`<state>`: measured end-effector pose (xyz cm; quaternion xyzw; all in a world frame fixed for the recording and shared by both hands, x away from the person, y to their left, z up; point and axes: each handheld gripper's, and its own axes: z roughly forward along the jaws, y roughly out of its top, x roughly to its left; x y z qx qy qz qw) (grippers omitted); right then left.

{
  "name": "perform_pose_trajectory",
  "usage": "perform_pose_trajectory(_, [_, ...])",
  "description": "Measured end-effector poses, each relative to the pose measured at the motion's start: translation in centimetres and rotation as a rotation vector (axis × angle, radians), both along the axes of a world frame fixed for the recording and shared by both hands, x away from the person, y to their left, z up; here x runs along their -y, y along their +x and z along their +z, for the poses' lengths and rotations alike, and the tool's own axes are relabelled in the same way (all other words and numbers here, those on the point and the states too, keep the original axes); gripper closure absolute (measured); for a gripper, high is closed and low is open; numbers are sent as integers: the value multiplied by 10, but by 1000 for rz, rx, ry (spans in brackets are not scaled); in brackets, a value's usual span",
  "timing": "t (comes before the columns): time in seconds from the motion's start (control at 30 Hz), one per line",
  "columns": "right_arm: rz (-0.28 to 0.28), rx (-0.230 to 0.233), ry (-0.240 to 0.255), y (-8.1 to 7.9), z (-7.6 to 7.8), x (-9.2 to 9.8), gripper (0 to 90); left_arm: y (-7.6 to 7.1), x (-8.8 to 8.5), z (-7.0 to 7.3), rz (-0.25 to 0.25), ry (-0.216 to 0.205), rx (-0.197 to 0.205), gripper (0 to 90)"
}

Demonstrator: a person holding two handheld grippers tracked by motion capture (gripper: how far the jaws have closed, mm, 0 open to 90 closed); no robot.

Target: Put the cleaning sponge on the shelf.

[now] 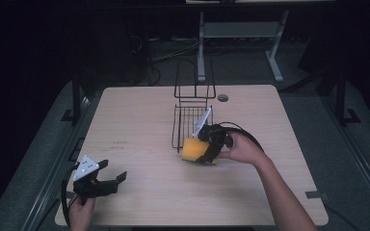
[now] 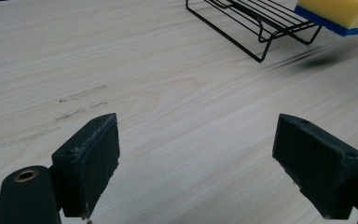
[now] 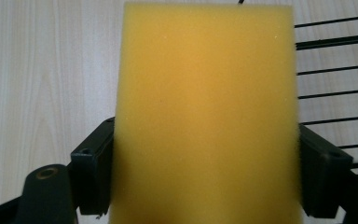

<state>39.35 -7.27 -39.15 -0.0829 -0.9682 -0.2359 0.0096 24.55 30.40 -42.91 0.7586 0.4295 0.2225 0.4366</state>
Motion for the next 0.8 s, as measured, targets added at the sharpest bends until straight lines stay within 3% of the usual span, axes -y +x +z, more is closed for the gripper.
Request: perform_pose_trajectory(0.8, [8,-2,-7,22,2,-15,212,0,-1,1,4,-13,6,141])
